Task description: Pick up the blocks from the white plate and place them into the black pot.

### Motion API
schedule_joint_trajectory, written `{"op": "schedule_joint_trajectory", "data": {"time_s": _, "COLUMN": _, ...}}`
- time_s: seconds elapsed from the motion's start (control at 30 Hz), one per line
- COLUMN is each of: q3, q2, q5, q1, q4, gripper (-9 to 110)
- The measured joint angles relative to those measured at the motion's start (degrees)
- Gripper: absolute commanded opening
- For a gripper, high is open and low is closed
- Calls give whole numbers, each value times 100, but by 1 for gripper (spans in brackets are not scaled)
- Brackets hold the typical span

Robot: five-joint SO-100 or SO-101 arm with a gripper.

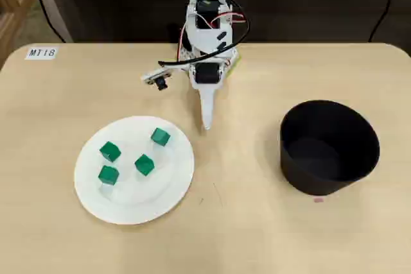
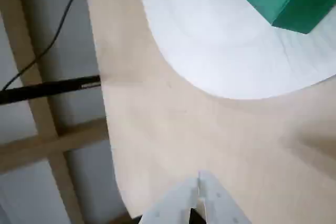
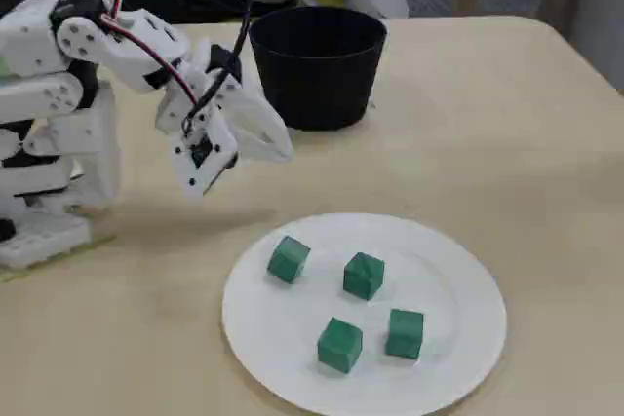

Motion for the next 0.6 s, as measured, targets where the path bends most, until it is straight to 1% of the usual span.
{"op": "schedule_joint_trajectory", "data": {"time_s": 0.03, "q3": 0, "q2": -53, "q5": 0, "q1": 0, "q4": 0, "gripper": -2}}
{"op": "schedule_joint_trajectory", "data": {"time_s": 0.07, "q3": 0, "q2": -510, "q5": -88, "q1": 44, "q4": 53, "gripper": -2}}
{"op": "schedule_joint_trajectory", "data": {"time_s": 0.13, "q3": -598, "q2": -1547, "q5": -387, "q1": 501, "q4": 448, "gripper": -2}}
{"op": "schedule_joint_trajectory", "data": {"time_s": 0.2, "q3": -1345, "q2": -1705, "q5": -475, "q1": 765, "q4": 562, "gripper": -2}}
{"op": "schedule_joint_trajectory", "data": {"time_s": 0.27, "q3": -1793, "q2": -1740, "q5": -536, "q1": 809, "q4": 650, "gripper": -2}}
{"op": "schedule_joint_trajectory", "data": {"time_s": 0.33, "q3": -1916, "q2": -1846, "q5": -571, "q1": 853, "q4": 677, "gripper": -2}}
{"op": "schedule_joint_trajectory", "data": {"time_s": 0.4, "q3": -1925, "q2": -1881, "q5": -589, "q1": 879, "q4": 721, "gripper": 3}}
{"op": "schedule_joint_trajectory", "data": {"time_s": 0.5, "q3": -2074, "q2": -1890, "q5": -589, "q1": 976, "q4": 721, "gripper": 6}}
{"op": "schedule_joint_trajectory", "data": {"time_s": 0.53, "q3": -2206, "q2": -1978, "q5": -589, "q1": 967, "q4": 721, "gripper": 5}}
{"op": "schedule_joint_trajectory", "data": {"time_s": 0.6, "q3": -2602, "q2": -2382, "q5": -589, "q1": 914, "q4": 782, "gripper": 0}}
